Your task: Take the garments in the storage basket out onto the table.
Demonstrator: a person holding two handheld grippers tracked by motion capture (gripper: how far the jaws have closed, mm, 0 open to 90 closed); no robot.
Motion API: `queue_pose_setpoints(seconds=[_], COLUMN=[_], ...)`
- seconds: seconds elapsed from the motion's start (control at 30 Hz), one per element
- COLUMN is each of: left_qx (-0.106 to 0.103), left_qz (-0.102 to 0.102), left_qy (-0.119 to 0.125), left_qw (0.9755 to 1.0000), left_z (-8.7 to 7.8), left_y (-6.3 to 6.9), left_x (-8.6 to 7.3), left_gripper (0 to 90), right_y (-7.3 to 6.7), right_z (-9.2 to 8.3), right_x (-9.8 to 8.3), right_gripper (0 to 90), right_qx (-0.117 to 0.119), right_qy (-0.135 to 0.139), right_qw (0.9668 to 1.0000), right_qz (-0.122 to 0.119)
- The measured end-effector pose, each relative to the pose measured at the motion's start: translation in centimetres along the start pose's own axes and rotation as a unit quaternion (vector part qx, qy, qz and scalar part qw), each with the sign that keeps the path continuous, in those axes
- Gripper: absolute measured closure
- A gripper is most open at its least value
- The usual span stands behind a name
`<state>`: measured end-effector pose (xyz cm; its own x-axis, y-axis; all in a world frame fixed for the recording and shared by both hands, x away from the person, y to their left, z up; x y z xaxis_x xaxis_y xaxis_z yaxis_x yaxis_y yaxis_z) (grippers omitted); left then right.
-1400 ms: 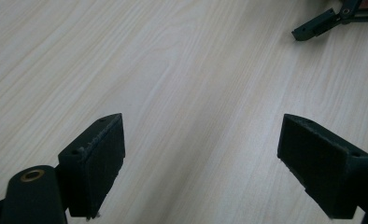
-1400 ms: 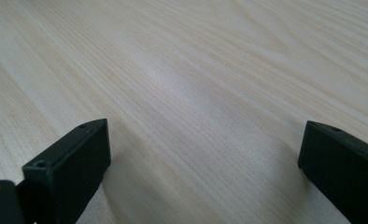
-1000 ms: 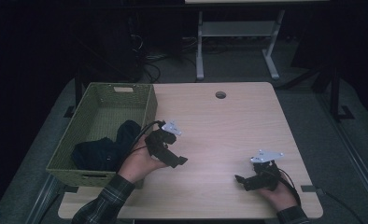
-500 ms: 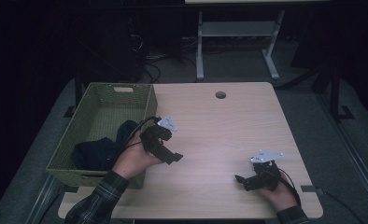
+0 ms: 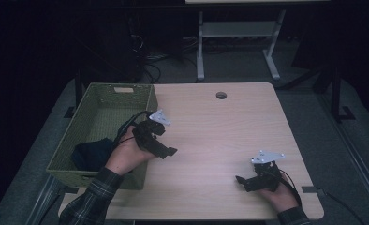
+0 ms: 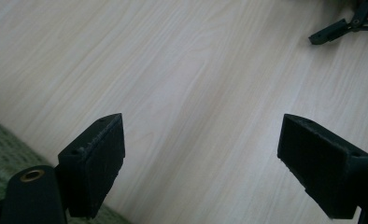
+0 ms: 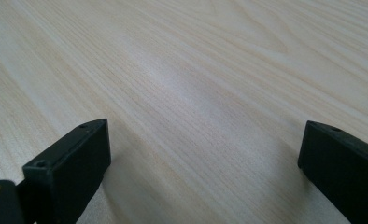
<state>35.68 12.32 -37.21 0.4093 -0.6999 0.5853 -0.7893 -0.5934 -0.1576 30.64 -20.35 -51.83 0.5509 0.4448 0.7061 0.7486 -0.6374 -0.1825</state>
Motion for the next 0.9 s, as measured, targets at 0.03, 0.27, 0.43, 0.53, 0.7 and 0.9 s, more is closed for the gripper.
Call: queue_pose_setpoints(seconds=[0.03,0.27,0.43,0.53,0.7,0.9], left_qx=[0.001,0.014,0.022,0.029,0.034,0.045], left_qz=[-0.002,-0.013,-0.018,-0.025,-0.031,-0.040], left_qy=[-0.001,-0.003,-0.005,-0.007,-0.007,-0.007], left_qw=[1.0000,0.9998,0.9996,0.9992,0.9989,0.9982], left_z=[-0.1,-0.9,-1.3,-1.8,-2.2,-2.8], left_y=[-0.1,-1.6,-2.3,-2.9,-3.5,-4.4], left_x=[0.0,-0.6,-1.0,-1.5,-1.9,-2.7], left_gripper=[14.7,14.7,14.7,14.7,14.7,14.7], right_y=[0.0,0.0,0.0,0.0,0.0,0.0], right_z=[0.0,0.0,0.0,0.0,0.0,0.0], right_x=[0.0,0.0,0.0,0.0,0.0,0.0], right_gripper=[1.9,1.9,1.9,1.9,1.9,1.9], right_qx=[0.000,0.000,0.000,0.000,0.000,0.000], right_qy=[0.000,0.000,0.000,0.000,0.000,0.000], right_qw=[1.0000,1.0000,1.0000,1.0000,1.0000,1.0000], right_qz=[0.000,0.000,0.000,0.000,0.000,0.000])
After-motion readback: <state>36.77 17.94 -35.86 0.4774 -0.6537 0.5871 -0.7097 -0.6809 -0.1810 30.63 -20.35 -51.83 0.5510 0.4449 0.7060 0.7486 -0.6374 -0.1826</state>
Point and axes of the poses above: each handheld gripper's, and its own axes: z roughly forward along the jaws, x roughly out of its top, y roughly to its right, the point moved 5 cm from there along z, roughly forward along the jaws, and after that the axes turned 12 degrees about x, right-handed, at the moved point
